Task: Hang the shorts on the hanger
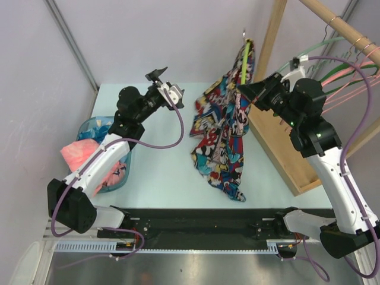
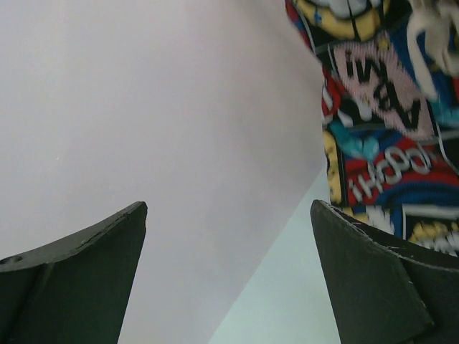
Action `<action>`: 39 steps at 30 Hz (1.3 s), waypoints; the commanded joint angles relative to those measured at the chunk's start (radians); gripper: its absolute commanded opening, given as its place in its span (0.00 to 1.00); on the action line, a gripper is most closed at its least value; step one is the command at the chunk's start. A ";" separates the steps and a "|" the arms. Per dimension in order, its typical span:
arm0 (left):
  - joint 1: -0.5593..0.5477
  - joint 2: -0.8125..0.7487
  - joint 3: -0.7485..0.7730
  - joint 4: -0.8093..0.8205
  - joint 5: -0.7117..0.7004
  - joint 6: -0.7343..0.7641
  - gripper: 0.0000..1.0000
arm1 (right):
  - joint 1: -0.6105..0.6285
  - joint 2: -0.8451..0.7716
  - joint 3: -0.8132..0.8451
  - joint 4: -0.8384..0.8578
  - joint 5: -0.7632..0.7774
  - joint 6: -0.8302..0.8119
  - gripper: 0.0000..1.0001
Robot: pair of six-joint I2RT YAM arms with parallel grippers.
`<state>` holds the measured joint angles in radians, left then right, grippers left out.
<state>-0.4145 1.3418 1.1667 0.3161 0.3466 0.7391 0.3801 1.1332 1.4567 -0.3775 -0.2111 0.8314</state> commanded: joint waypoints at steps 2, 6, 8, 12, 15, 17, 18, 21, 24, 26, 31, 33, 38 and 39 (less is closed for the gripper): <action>-0.003 -0.003 0.094 -0.026 0.014 -0.029 1.00 | 0.040 0.003 0.198 -0.013 0.346 -0.106 0.00; -0.018 0.010 0.129 -0.029 0.008 -0.029 1.00 | 0.029 0.040 0.292 -0.037 0.432 -0.130 0.00; -0.024 0.011 0.131 -0.028 0.006 -0.024 1.00 | 0.028 0.049 0.301 -0.017 0.437 -0.130 0.00; -0.032 0.011 0.136 -0.029 0.006 -0.018 1.00 | 0.028 0.092 0.324 -0.006 0.513 -0.077 0.00; -0.037 0.010 0.143 -0.035 0.003 -0.017 1.00 | 0.028 0.135 0.341 0.040 0.588 -0.061 0.00; -0.037 0.005 0.143 -0.043 0.003 -0.018 1.00 | 0.029 0.151 0.323 0.104 0.637 -0.087 0.00; -0.037 0.000 0.140 -0.048 0.009 -0.018 1.00 | 0.029 0.154 0.311 0.180 0.654 -0.109 0.00; -0.037 -0.013 0.117 -0.051 0.011 -0.026 1.00 | 0.043 0.184 0.298 0.299 0.703 -0.156 0.00; -0.037 -0.023 0.096 -0.051 0.009 -0.030 1.00 | 0.051 0.226 0.301 0.367 0.754 -0.212 0.00; -0.037 -0.029 0.088 -0.049 0.002 -0.038 1.00 | 0.049 0.253 0.303 0.428 0.785 -0.227 0.00; -0.037 -0.039 0.064 -0.037 -0.008 -0.038 1.00 | 0.019 0.322 0.344 0.470 0.808 -0.181 0.00; -0.035 -0.041 0.060 -0.035 -0.012 -0.038 1.00 | 0.010 0.362 0.388 0.460 0.808 -0.152 0.00; -0.032 -0.050 0.051 -0.038 -0.031 -0.049 1.00 | -0.013 0.421 0.441 0.459 0.819 -0.133 0.00; -0.032 -0.050 0.050 -0.040 -0.035 -0.052 1.00 | -0.014 0.425 0.450 0.445 0.819 -0.117 0.00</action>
<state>-0.4450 1.3369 1.2240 0.2592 0.3389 0.7265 0.3790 1.5589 1.8141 -0.0692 0.5533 0.6880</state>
